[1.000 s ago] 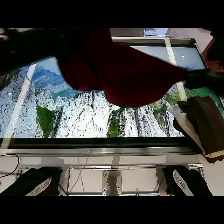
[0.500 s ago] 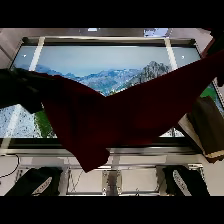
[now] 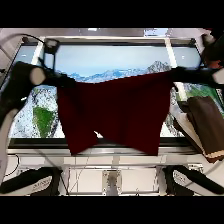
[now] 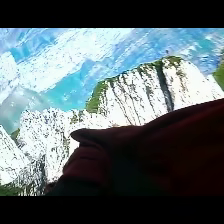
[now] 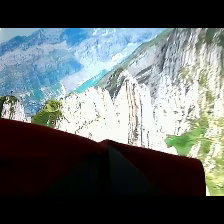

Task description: Fold the shirts.

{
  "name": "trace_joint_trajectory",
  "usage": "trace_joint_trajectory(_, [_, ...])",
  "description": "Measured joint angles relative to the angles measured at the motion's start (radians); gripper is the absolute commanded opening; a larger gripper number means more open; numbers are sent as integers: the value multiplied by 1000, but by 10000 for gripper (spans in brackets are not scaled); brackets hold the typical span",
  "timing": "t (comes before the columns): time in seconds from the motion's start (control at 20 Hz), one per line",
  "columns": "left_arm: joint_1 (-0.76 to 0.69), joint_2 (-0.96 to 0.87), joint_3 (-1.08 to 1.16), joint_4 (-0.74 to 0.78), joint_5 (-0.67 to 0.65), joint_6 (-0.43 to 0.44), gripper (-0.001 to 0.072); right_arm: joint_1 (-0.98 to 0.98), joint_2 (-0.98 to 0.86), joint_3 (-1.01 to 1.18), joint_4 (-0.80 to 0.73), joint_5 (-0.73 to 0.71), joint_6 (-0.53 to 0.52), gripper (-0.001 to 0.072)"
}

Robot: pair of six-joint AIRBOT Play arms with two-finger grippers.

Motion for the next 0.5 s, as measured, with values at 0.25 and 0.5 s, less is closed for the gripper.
trace_joint_trajectory(0.25, [26, -216, 23, -2, 225, -66, 603, 109, -248, -27, 93, -364, 12, 486])
trace_joint_trajectory(0.5, [69, -238, 198, 57, 227, -71, 602, 145, -296, -28, 161, -613, 15, 484])
